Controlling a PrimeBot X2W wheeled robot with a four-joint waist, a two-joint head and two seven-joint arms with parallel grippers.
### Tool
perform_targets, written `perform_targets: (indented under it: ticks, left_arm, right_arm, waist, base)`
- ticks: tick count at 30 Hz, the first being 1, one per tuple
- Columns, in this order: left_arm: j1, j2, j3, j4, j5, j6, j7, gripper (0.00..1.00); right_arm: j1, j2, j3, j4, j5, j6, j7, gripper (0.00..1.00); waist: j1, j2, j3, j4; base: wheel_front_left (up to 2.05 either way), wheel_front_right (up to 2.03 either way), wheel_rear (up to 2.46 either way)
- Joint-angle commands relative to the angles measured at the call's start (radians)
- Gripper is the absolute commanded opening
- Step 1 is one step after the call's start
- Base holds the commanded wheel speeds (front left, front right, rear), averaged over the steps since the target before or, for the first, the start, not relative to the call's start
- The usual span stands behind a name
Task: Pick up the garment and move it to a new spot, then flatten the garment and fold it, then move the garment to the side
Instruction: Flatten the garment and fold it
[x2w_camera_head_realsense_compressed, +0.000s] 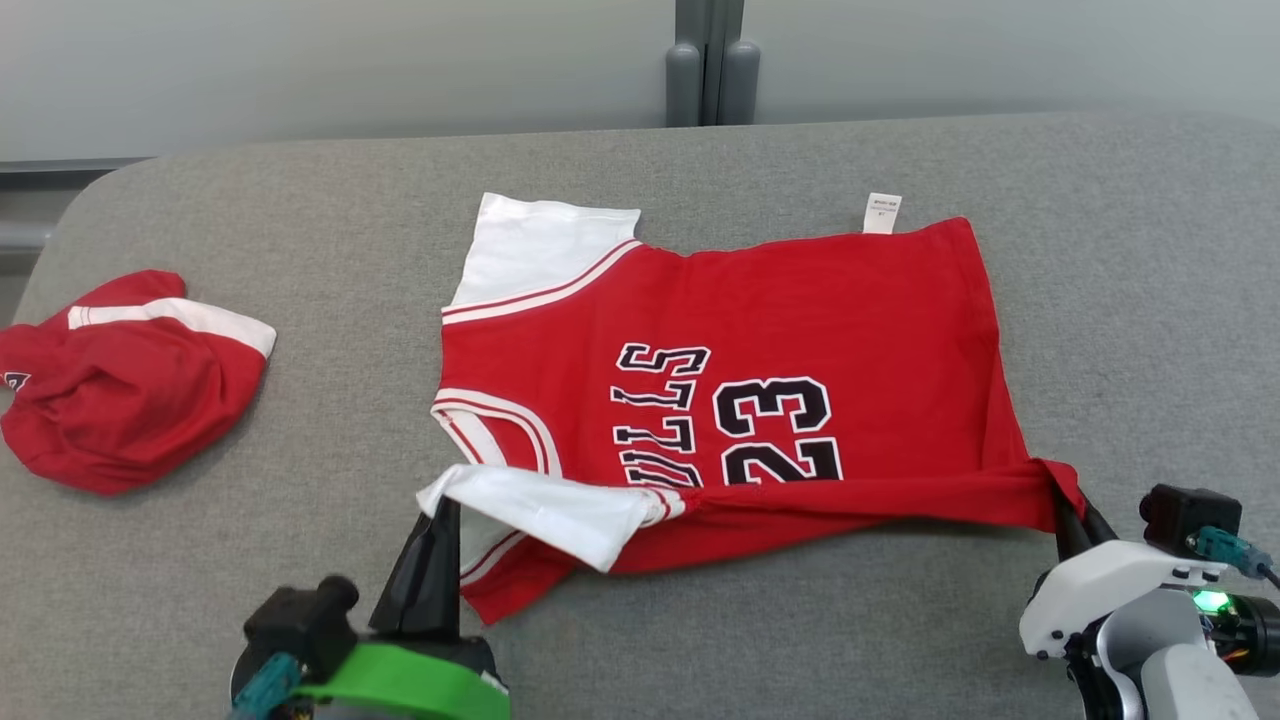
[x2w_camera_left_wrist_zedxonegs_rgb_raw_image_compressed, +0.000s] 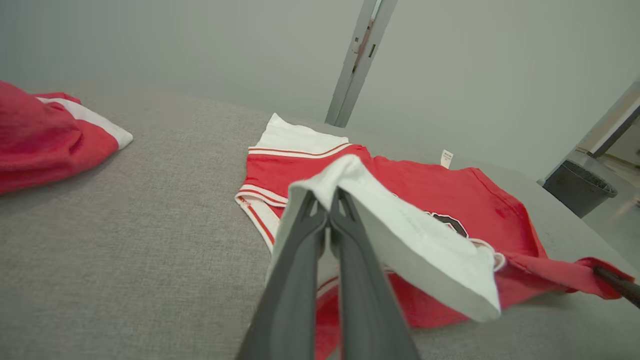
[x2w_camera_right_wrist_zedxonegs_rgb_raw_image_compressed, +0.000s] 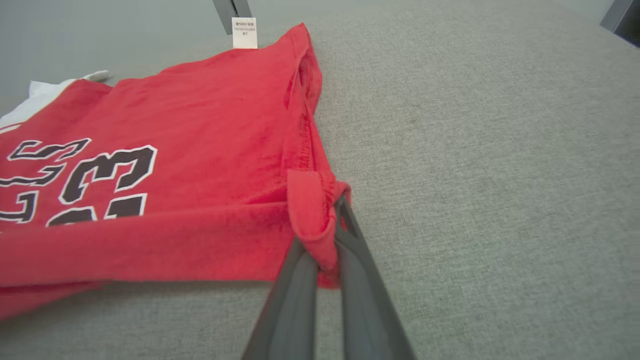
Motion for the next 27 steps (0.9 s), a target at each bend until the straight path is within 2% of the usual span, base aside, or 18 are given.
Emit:
perform_targets:
  ticks: [1,9,15,16,18,19,24,26,27]
  left_arm:
    - [-0.056,0.008,-0.005,0.038,0.006,-0.008,0.017,0.00]
    - [-0.297,0.013,-0.018,0.298,0.026,-0.023,0.080,0.00]
    - [-0.403,0.018,-0.010,0.453,0.033,-0.023,0.066,0.00]
    - [-0.412,0.017,-0.008,0.468,0.031,-0.024,0.060,0.00]
    - [-0.430,0.015,-0.006,0.500,0.026,-0.026,0.049,0.00]
    - [-0.439,0.013,-0.005,0.513,0.024,-0.026,0.043,0.00]
    - [-0.465,0.004,-0.004,0.556,0.012,-0.022,0.018,0.00]
    - [-0.472,0.002,-0.003,0.567,0.009,-0.017,0.006,0.44]
    - [-0.474,0.001,-0.002,0.574,0.007,-0.014,0.001,0.83]
  right_arm:
    - [-0.025,-0.004,-0.009,0.012,-0.022,-0.002,0.016,0.00]
    - [-0.146,-0.004,-0.010,0.076,-0.070,-0.002,0.072,0.00]
    - [-0.235,-0.003,0.016,0.137,-0.092,-0.002,0.084,0.00]
    - [-0.248,-0.004,0.021,0.145,-0.093,-0.002,0.084,0.05]
    - [-0.275,-0.003,0.037,0.166,-0.099,-0.002,0.086,0.83]
    - [-0.291,-0.003,0.043,0.175,-0.101,-0.002,0.081,1.00]
    - [-0.342,-0.004,0.065,0.217,-0.091,-0.002,0.049,1.00]
    - [-0.355,-0.004,0.066,0.233,-0.089,-0.002,0.029,1.00]
    - [-0.361,-0.003,0.067,0.241,-0.090,-0.002,0.019,1.00]
  waist:
    - [0.0001,0.0000,0.004,-0.002]
    - [0.0001,0.0000,0.024,-0.020]
    - [0.0001,0.0000,0.046,-0.040]
    - [0.0001,0.0000,0.049,-0.042]
    - [0.0001,0.0000,0.053,-0.045]
    - [0.0001,0.0000,0.056,-0.046]
    - [0.0001,0.0000,0.064,-0.044]
    - [0.0001,0.0000,0.065,-0.043]
    - [0.0001,0.0000,0.065,-0.042]
  base:
    - [0.00,0.00,0.00]
    - [0.00,0.00,0.00]
    - [0.00,0.00,0.00]
    - [0.00,0.00,0.00]
    - [0.00,0.00,0.00]
    - [0.00,0.00,0.00]
    - [0.00,0.00,0.00]
    - [0.00,0.00,0.00]
    - [0.00,0.00,0.00]
